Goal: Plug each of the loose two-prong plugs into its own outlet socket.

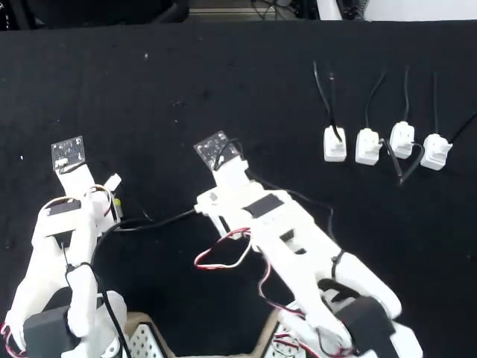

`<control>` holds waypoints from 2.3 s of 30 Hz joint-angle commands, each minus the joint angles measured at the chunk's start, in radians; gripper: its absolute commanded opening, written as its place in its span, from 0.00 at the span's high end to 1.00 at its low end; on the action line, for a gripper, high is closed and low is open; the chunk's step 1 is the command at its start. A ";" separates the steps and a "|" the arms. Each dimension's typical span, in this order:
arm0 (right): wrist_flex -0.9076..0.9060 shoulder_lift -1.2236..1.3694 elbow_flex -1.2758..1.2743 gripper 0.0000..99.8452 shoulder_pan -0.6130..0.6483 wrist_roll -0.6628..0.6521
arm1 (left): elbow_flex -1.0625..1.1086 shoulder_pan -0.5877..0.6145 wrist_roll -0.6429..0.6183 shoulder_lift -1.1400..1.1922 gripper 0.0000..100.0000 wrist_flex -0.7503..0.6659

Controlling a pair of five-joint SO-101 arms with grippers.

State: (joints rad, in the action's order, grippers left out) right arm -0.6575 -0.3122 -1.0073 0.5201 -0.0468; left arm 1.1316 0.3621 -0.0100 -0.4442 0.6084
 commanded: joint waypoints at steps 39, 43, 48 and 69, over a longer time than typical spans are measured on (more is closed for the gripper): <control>-0.009 0.263 0.260 0.99 -0.118 -0.133 | -0.028 -0.004 -0.011 -0.026 0.84 0.057; 0.006 0.265 0.268 0.99 -0.006 -0.127 | -0.070 0.007 -0.011 -0.026 0.84 0.123; 0.054 0.274 0.318 0.99 0.120 -0.052 | -0.074 0.061 -0.012 -0.026 0.84 0.124; -0.086 0.166 0.203 0.99 0.075 -0.089 | 0.219 0.053 -0.009 -0.615 0.84 0.118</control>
State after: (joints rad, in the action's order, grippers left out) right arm -0.7664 -0.1419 -0.8032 0.5769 -0.0959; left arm 1.3433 0.4158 -0.0130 -0.9705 0.7281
